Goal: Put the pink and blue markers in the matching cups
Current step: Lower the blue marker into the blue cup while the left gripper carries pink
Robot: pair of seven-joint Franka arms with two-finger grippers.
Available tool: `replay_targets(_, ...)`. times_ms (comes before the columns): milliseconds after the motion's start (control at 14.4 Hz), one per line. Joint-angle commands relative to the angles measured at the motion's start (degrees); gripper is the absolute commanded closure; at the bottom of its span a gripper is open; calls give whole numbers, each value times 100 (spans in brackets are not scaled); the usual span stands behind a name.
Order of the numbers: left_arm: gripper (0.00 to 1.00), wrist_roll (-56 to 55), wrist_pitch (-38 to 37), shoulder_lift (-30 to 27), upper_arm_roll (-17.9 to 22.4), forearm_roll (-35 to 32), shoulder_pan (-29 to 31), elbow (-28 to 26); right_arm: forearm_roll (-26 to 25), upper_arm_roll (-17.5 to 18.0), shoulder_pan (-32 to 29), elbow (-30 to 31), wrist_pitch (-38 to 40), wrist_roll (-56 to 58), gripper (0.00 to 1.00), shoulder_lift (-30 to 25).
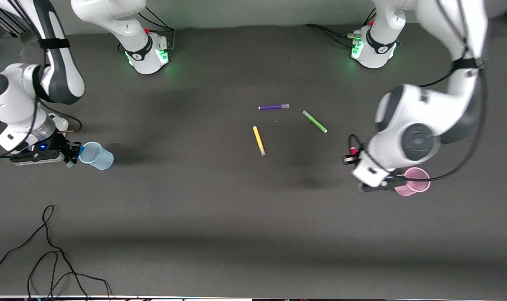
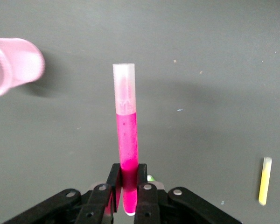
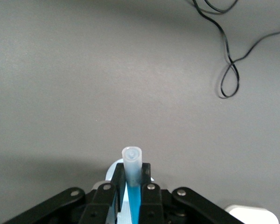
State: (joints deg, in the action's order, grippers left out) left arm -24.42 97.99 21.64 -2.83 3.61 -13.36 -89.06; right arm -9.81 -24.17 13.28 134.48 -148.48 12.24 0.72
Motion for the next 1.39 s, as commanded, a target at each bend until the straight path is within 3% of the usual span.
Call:
replay_targets(0,100,1004,-857,113,-7,132,621,581,-118,-26,52,175,-357,33,100,-55)
replay_targets(139,100,1936,-1507,139,-7,44,1131,818,-118,-35,52,280,-550,42,100,-20)
replay_targets(417,100,2696,-1853,340,2,-509,1651,951,-92,-105,43,675,-1033,15,100,-11)
replay_targets(557,100,2705,-2107,691,-7,-825,1687,1187,-92,-114,43,729,-1078,7,100,7)
replay_targets(696,100,2688,-2458,1279,2,-923,1678,1783,-92,-175,43,729,-1183,7,100,121)
replay_targets(765,100,2670,-2582,1543,2,-932,1661,2030,-92,-184,43,737,-1236,7,95,165)
replay_targets(835,100,2661,-2670,1789,2,-958,1661,2224,-92,-184,43,738,-1236,7,43,182)
replay_targets(904,100,2661,-2653,1922,2,-976,1661,2287,-92,-184,43,729,-1193,15,1,191)
replay_targets(1322,100,2661,-2469,2476,2,-1257,1599,2287,-92,-114,96,502,-639,41,0,86)
